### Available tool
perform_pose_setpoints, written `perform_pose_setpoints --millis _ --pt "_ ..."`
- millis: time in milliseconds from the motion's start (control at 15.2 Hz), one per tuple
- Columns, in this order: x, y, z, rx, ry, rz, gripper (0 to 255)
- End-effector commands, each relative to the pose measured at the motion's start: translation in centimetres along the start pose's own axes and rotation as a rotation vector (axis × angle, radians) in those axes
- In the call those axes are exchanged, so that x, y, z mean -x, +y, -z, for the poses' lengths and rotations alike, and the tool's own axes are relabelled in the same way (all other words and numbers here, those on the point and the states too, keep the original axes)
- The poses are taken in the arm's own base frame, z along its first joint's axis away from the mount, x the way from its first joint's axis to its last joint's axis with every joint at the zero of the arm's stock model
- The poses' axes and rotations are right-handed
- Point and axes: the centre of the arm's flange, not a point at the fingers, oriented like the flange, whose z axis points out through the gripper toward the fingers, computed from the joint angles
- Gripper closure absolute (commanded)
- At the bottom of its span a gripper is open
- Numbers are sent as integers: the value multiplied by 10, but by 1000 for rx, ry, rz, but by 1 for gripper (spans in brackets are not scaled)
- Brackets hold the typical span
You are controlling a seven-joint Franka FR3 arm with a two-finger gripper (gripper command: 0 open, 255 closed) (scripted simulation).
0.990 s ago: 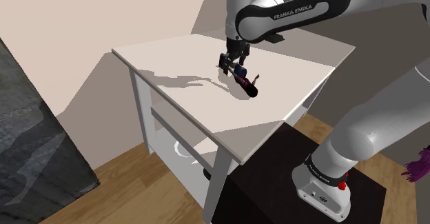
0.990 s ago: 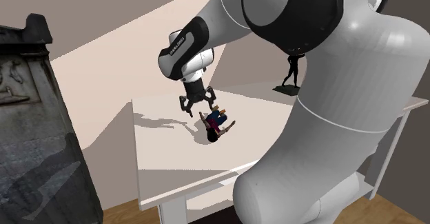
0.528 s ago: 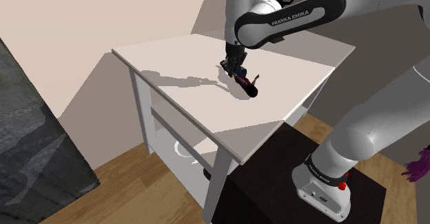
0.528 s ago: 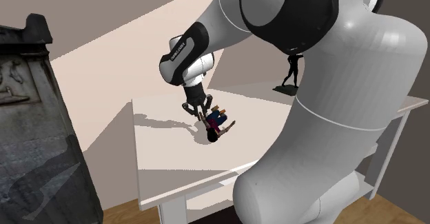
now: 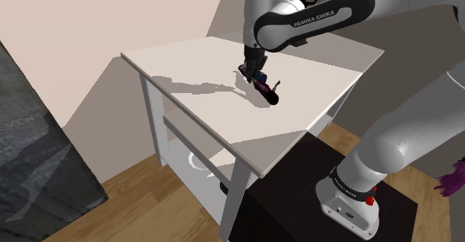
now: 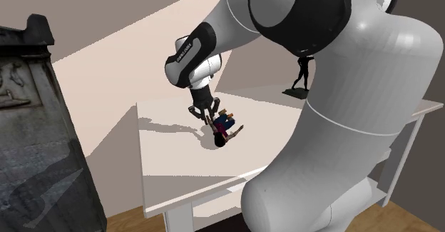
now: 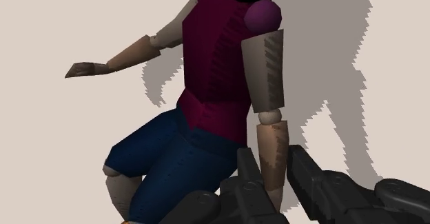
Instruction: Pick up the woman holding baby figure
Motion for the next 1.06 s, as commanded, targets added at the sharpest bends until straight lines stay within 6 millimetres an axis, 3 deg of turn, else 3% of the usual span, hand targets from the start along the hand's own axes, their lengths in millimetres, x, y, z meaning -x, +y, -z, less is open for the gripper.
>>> perform_pose_setpoints --millis 0,858,990 --pt "-1 2 7 0 0 0 255" --pt "-6 18 74 0 0 0 255" --pt "-6 19 74 0 0 0 255"
